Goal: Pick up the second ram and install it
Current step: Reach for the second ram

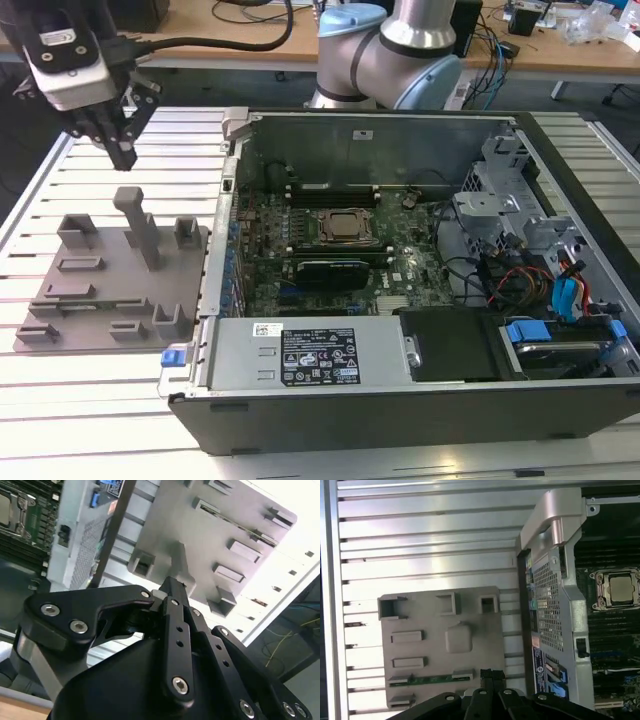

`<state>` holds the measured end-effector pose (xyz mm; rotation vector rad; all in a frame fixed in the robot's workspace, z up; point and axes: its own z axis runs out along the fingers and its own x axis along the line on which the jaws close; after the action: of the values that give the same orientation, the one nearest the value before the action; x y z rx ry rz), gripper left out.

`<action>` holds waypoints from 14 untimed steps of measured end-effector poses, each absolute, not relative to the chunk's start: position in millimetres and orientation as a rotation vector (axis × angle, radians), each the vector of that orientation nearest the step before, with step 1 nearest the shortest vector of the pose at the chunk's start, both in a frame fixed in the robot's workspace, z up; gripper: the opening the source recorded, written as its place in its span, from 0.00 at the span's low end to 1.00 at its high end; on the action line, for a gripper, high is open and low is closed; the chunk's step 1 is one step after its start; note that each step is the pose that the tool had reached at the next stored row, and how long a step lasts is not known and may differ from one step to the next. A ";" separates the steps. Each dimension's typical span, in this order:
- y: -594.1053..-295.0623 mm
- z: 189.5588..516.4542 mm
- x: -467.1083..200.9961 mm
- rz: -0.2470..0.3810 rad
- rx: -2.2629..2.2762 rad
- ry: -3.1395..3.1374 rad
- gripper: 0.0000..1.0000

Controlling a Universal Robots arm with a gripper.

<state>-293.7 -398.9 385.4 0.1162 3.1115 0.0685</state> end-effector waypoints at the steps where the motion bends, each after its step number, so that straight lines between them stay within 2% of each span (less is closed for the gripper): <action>1: -398.8 384.9 -299.0 0.069 0.116 3.111 0.10; 14: -404.3 378.1 -368.6 0.069 0.116 3.111 0.10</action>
<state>-368.6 -404.3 378.1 0.1163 3.1114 0.0687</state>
